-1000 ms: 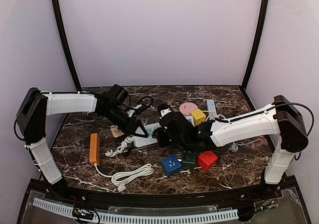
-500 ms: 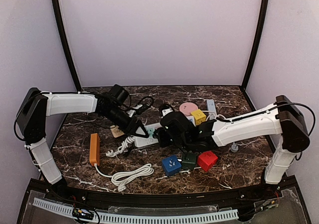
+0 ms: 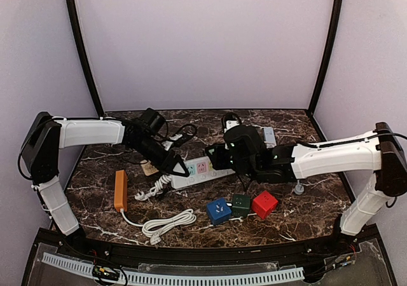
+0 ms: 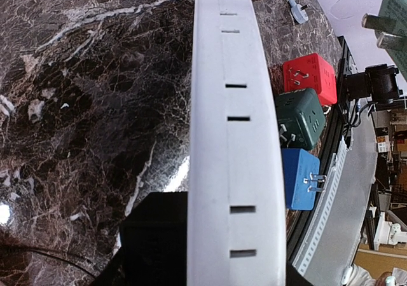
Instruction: Pull the plug off the socket
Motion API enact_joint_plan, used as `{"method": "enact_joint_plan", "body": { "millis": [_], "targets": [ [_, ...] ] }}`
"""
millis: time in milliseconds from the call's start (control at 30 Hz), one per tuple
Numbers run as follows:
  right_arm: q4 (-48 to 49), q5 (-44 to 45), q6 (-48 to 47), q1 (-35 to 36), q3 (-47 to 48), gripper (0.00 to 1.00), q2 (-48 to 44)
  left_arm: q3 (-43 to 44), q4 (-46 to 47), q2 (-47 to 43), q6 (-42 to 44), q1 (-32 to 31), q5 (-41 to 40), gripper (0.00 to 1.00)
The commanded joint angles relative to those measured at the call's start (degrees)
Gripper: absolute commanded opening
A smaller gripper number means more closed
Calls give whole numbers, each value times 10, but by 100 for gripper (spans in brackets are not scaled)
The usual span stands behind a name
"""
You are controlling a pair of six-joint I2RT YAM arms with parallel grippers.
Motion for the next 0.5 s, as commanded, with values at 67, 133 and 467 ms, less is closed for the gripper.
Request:
{"method": "enact_joint_plan", "body": {
  "millis": [67,133,467],
  "targets": [
    [1,13,14,-2,-9,0,-8,3,-17,-11,5,1,-6,1],
    [-8,13,14,-5,-11,0,-11,3,-17,-11,5,0,-10,1],
    [-86,-34,54,-33,-57,0,-15,13,-49,-7,20,0,-103,94]
  ]
}}
